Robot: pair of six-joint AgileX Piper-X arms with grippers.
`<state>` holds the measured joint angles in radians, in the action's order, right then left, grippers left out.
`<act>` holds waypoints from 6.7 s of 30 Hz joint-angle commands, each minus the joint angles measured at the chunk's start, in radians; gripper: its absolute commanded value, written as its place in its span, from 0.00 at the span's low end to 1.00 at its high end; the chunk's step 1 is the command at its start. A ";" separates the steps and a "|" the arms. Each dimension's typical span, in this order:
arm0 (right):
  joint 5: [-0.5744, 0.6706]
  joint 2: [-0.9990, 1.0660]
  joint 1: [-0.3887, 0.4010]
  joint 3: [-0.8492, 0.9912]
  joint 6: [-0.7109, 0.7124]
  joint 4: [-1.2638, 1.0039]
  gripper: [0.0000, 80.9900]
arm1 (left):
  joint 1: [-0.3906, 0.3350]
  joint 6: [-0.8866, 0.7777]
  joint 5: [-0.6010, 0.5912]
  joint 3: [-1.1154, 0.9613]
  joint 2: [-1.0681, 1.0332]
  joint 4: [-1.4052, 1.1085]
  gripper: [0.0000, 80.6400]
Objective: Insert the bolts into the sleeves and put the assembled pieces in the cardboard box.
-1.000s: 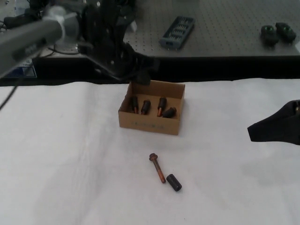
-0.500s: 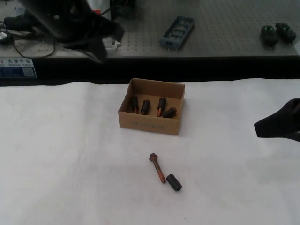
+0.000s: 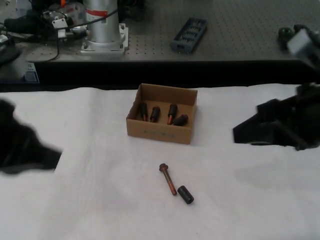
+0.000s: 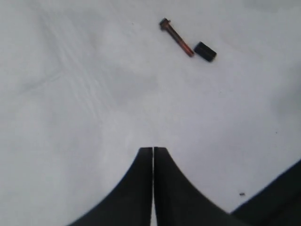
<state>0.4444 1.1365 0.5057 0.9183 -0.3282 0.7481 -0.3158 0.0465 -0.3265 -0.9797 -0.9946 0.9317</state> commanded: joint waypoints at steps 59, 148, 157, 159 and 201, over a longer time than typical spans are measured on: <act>-0.384 0.845 0.260 0.462 0.351 0.203 0.39 | 0.001 -0.009 0.048 0.201 0.497 -0.271 0.01; -0.330 -0.187 0.260 -0.010 0.344 0.411 0.03 | -0.256 -0.706 0.159 -0.315 -0.921 -0.546 0.35; -0.330 -0.183 0.260 -0.010 0.352 0.400 0.03 | -0.272 -0.764 0.166 -0.346 -0.954 -0.521 0.35; -0.330 -0.180 0.257 -0.010 0.352 0.392 0.03 | -0.280 -0.773 0.166 -0.346 -0.954 -0.512 0.35; -0.268 -0.173 0.193 -0.010 0.375 0.390 0.03 | -0.332 -0.827 0.187 -0.346 -1.038 -0.521 0.01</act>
<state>0.1593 0.9607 0.7059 0.9075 0.0381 1.1416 -0.6452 -0.7591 -0.0844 -1.3251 -2.0091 0.4077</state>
